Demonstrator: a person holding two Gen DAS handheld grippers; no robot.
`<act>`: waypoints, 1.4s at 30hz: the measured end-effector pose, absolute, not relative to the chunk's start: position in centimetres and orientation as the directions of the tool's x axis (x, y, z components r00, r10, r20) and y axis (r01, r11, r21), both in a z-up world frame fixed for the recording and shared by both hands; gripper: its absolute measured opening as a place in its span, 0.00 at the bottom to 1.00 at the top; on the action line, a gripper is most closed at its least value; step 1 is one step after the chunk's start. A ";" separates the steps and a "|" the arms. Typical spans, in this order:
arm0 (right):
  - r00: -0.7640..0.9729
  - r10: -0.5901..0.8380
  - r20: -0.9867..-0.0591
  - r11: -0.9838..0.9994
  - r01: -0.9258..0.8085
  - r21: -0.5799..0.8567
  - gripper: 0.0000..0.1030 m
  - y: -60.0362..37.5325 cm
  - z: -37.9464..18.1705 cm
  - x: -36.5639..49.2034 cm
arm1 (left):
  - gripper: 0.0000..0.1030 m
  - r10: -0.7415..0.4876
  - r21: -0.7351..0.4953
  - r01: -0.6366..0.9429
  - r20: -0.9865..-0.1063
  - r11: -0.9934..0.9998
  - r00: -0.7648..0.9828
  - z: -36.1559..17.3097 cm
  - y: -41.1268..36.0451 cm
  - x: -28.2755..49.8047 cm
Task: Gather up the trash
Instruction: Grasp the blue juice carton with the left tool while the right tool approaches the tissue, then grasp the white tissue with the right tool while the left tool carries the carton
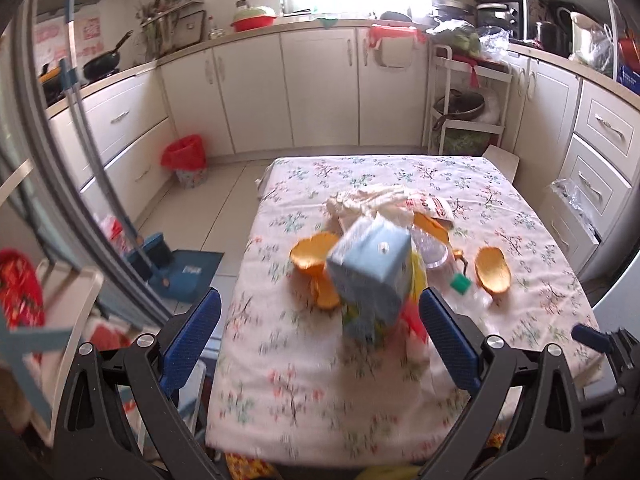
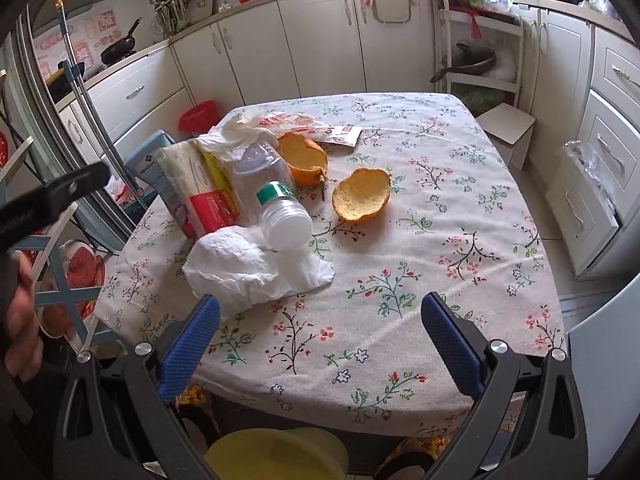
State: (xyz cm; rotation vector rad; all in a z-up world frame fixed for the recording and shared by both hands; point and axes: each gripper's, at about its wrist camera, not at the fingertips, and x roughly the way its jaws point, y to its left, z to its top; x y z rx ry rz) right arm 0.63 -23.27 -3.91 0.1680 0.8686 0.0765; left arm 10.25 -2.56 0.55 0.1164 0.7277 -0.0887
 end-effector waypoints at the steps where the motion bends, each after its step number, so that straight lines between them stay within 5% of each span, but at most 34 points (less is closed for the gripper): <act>1: 0.644 0.136 -0.753 0.983 0.004 0.182 0.94 -23.4 -4.0 0.7 | 0.92 -0.042 0.094 0.142 -0.673 0.985 0.739 0.2 -3.0 11.2; 8: 0.639 0.152 -0.754 0.976 0.026 0.218 0.94 -24.1 -4.7 1.2 | 0.89 -0.069 0.179 0.262 -0.689 0.948 0.721 -1.6 -6.1 13.6; 12: 0.632 0.160 -0.758 0.971 0.039 0.237 0.94 -24.6 -5.0 1.4 | 0.67 -0.116 0.148 0.308 -0.710 0.940 0.694 -2.1 -6.5 13.9; 23: 0.624 0.170 -0.763 0.963 0.061 0.264 0.94 -25.3 -5.5 1.6 | 0.78 -0.185 0.182 0.434 -0.713 0.882 0.676 -2.5 -6.1 12.5; 27: 0.620 0.177 -0.764 0.962 0.057 0.268 0.94 -25.2 -5.6 1.6 | 0.54 -0.226 0.115 0.440 -0.727 0.890 0.649 -2.4 -5.2 13.4; 42: 0.617 0.210 -0.759 0.962 0.011 0.275 0.94 -24.0 -5.8 2.0 | 0.54 -0.290 0.016 0.405 -0.673 0.914 0.681 0.1 -2.5 10.9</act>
